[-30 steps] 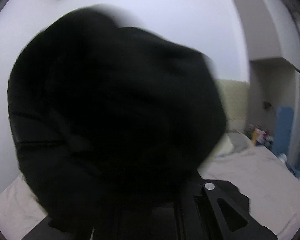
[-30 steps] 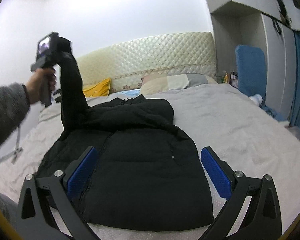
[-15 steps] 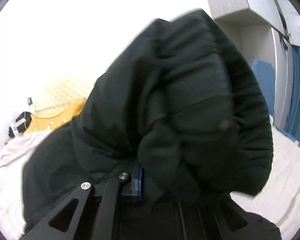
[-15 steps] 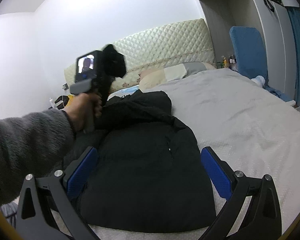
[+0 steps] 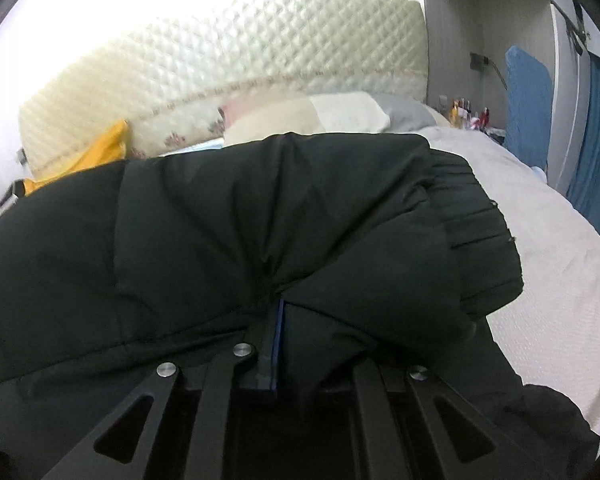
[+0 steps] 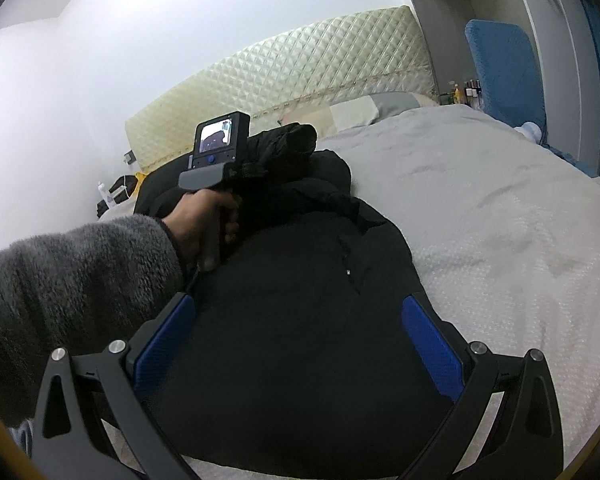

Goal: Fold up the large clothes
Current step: 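Fold the sleeve across the jacket body with the left gripper and release, then withdraw the left gripper up from the folded jacket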

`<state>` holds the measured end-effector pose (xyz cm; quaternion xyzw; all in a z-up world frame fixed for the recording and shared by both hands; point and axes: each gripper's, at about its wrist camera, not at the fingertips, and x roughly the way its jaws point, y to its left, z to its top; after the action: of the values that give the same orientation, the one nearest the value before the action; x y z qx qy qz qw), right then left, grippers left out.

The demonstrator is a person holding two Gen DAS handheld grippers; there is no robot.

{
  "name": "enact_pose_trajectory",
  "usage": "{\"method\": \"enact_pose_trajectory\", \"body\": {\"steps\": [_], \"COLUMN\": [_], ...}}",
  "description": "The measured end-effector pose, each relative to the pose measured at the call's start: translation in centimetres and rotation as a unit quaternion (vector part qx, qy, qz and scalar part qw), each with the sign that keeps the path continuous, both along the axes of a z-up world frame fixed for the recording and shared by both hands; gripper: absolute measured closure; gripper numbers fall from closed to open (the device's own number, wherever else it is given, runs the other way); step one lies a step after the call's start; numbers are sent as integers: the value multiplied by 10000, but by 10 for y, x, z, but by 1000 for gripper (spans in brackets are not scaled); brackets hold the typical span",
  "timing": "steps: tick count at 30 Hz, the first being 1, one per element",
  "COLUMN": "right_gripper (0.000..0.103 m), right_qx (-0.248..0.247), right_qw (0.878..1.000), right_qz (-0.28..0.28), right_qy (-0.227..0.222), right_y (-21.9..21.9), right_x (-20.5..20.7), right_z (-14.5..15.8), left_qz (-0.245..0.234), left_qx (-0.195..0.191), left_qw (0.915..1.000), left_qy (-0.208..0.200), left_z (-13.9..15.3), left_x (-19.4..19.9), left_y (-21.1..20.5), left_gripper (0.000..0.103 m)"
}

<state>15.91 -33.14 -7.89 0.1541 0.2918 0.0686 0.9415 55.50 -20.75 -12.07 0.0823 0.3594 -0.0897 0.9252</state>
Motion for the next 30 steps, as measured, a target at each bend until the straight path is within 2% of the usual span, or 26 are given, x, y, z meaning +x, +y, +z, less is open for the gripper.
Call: {"method": "enact_pose_trajectory", "body": {"steps": [3, 6, 8, 9, 10, 11, 12, 13, 18, 25, 30], "right_gripper": [0, 0, 0, 0, 0, 0, 0, 0, 0, 0, 0], "right_qx": [-63, -105, -100, -138, -178, -205, -234, -273, -371, -607, -885], "right_qw": [10000, 9999, 9999, 9999, 9998, 9997, 9997, 9995, 9990, 9959, 9901], "right_qz": [3, -10, -16, -27, -39, -52, -66, -79, -97, 42, 247], "right_qy": [-18, 31, -9, -42, -68, -85, -97, -98, -244, -674, -1064], "right_y": [4, 4, 5, 6, 6, 7, 8, 9, 14, 28, 46], "right_x": [1, 3, 1, 0, 0, -1, -1, -2, -8, -30, -51], "right_z": [-1, -2, -1, 1, 2, 3, 3, 4, 12, 32, 49], "left_qz": [3, 80, 131, 144, 150, 167, 207, 199, 5, 34, -181], "left_qx": [-8, -208, -263, -205, -159, -191, -228, -295, -400, -363, -676], "left_qw": [10000, 9998, 9996, 9997, 9997, 9997, 9995, 9993, 9986, 9955, 9918], "left_qy": [-14, 4, -49, -59, -57, -51, -75, -124, -337, -871, -1068], "left_z": [10, 27, 37, 39, 42, 47, 52, 60, 109, 181, 222], "left_x": [-12, -28, -38, -38, -45, -52, -54, -63, -107, -196, -271], "left_y": [-1, 23, 28, 24, 26, 29, 29, 35, 63, 100, 122], "left_gripper": [93, 89, 81, 69, 51, 41, 25, 17, 16, 16, 16]}}
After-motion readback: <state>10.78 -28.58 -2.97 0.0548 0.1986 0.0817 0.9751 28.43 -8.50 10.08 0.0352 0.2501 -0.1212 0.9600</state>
